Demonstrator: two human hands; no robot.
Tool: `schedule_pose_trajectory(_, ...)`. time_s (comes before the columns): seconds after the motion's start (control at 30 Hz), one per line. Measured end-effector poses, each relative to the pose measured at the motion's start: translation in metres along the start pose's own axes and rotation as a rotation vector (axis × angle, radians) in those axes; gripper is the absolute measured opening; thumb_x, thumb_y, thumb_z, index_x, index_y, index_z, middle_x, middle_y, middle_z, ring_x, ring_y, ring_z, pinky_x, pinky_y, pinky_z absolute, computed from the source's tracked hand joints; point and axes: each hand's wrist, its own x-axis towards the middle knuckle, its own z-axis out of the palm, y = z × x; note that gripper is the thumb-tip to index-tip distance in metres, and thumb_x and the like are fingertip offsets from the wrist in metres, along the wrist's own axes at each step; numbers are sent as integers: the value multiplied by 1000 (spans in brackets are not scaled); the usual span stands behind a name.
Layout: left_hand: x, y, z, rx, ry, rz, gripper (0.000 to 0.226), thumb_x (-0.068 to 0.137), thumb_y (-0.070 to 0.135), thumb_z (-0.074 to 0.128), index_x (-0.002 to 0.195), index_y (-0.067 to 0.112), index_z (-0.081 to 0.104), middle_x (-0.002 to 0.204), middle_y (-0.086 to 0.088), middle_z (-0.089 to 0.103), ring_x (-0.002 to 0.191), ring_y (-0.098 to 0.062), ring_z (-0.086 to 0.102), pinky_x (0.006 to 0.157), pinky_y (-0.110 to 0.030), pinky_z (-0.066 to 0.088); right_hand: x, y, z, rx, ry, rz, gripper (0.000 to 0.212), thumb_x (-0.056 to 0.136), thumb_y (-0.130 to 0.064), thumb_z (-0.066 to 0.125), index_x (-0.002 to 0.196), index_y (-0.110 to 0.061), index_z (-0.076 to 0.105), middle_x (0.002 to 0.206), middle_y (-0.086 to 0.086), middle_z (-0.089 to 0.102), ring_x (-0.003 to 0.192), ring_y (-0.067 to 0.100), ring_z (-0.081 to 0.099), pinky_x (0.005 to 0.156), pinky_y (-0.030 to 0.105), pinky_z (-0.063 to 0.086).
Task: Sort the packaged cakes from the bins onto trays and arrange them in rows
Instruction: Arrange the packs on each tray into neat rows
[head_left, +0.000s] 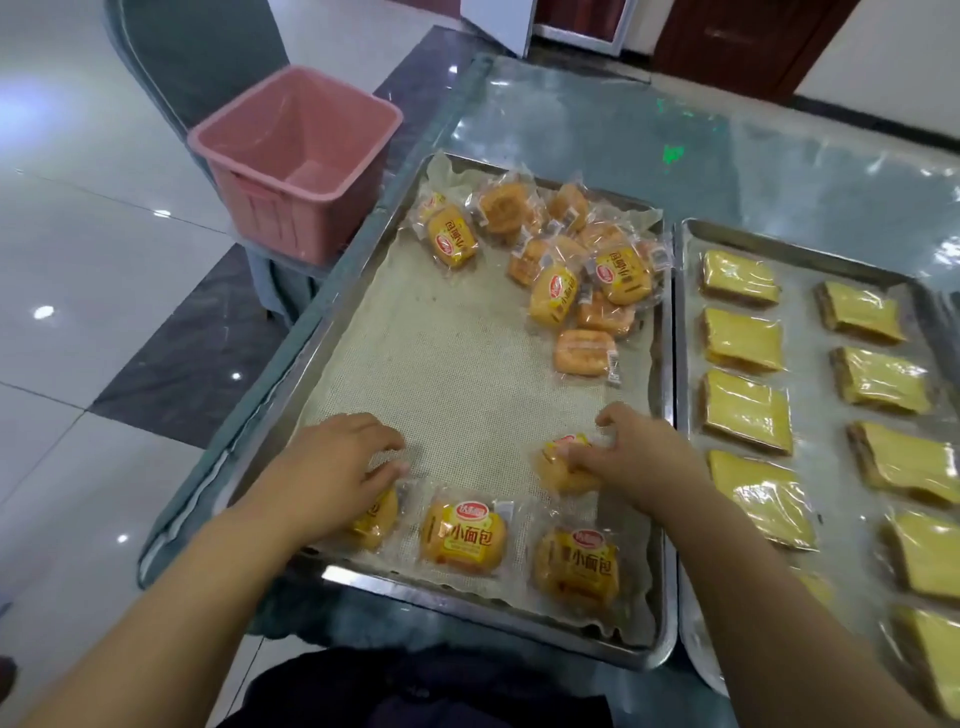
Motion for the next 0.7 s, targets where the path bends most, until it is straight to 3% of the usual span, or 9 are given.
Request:
schedule_pose_trajectory(0.1,6,4,1,12,-55,10,38,93,47,48,126,28,56,118,10,58,105,-10,54,89,-28,46,-6,1,8,-47,3,44,57,76,-73,53,104,-23,50,87,-5,59,79,15,58,71,35,52)
schedule_pose_trajectory(0.17,10,5,4,38,-79,21,37,92,46,49,125,31,56,117,12,58,103,-8,54,87,-27,46,-10,2,11,-27,-19,57,56,76,-73,52,103,-24,49,89,-4,60,81,16,59,75,38,53)
schedule_pose_trajectory(0.23,14,6,6,39,-73,40,35,92,45,50,124,31,57,116,12,59,102,-8,55,86,-27,46,-12,4,10,-2,0,40,59,77,-69,55,115,-25,49,108,-1,57,97,20,57,82,39,51)
schedule_pose_trajectory(0.3,19,10,7,20,-71,65,35,92,45,51,122,30,58,114,12,60,101,-8,55,84,-25,45,-11,6,7,9,22,-51,68,76,-62,63,131,-28,42,132,1,43,121,23,44,94,40,44)
schedule_pose_trajectory(0.4,27,19,7,-4,-107,107,34,92,46,51,122,31,57,114,13,59,99,-4,53,85,-24,45,-6,5,5,1,-103,-248,77,77,-47,70,143,-32,34,149,-3,29,136,22,24,111,42,27)
schedule_pose_trajectory(0.5,37,27,8,-24,-163,150,35,91,44,53,124,32,56,119,13,57,103,-4,52,89,-25,45,-2,4,8,1,-205,-308,69,81,-38,70,142,-31,38,141,-3,42,130,20,33,109,41,29)
schedule_pose_trajectory(0.6,44,35,10,-42,-233,210,37,90,42,57,126,32,55,120,16,54,101,0,47,88,-23,42,-1,4,7,31,-102,-297,67,77,-36,74,137,-32,44,131,-5,48,124,19,36,105,40,34)
schedule_pose_trajectory(0.7,48,39,16,-57,-322,241,33,90,41,58,122,33,58,109,23,50,98,3,46,88,-21,41,-1,10,6,-55,17,-269,68,76,-39,73,135,-34,42,131,-6,48,121,19,36,101,39,38)
